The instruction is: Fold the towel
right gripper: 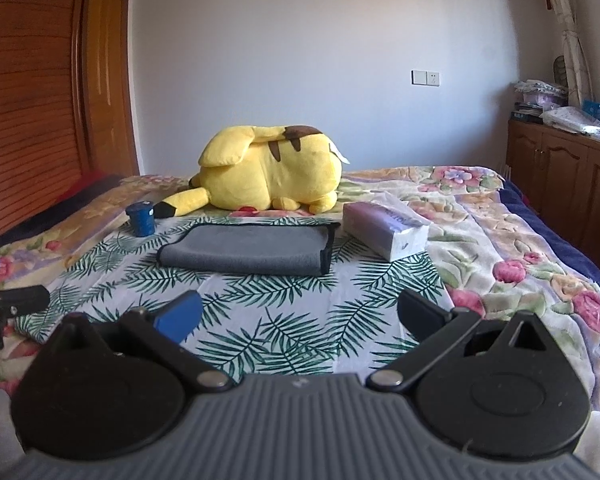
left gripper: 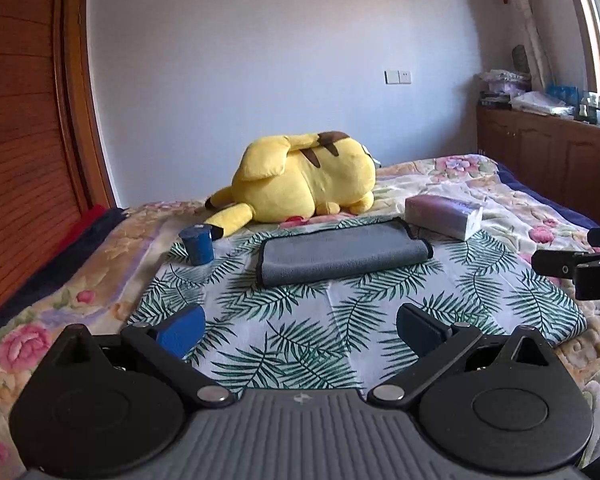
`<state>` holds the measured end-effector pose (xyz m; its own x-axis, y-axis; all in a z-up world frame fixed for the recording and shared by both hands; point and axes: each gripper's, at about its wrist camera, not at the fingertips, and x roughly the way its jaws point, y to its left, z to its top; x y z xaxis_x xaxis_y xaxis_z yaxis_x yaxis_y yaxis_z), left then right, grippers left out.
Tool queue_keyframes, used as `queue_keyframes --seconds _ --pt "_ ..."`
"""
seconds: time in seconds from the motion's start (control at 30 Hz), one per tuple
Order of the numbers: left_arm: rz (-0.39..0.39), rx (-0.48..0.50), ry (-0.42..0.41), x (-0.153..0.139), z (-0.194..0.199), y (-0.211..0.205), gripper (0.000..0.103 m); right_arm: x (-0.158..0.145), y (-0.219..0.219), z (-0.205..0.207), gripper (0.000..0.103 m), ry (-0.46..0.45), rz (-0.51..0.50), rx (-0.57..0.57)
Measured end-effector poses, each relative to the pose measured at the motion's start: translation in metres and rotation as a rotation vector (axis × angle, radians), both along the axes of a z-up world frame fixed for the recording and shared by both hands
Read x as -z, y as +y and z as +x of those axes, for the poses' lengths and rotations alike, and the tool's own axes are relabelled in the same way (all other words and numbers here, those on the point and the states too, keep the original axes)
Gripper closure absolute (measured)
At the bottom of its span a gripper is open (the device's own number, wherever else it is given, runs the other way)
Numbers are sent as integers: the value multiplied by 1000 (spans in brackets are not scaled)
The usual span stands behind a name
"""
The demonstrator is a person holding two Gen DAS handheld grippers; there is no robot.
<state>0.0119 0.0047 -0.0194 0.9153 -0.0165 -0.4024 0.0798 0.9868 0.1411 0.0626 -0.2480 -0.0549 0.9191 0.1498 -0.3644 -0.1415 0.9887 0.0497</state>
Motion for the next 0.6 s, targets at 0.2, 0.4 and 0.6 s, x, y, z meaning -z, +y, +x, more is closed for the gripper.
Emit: queue_keyframes --seconds 0.2,0.4,0.6 --pt "-6 -9 -31 -5 -4 -1 0 -1 -1 -1 0 -12 6 9" --pt "-2 -17 -69 -10 -7 -1 0 -4 -3 -6 0 -52 3 22" --pt "1 -15 -94 -13 -10 -1 0 -9 -4 -12 0 -101 -9 34"
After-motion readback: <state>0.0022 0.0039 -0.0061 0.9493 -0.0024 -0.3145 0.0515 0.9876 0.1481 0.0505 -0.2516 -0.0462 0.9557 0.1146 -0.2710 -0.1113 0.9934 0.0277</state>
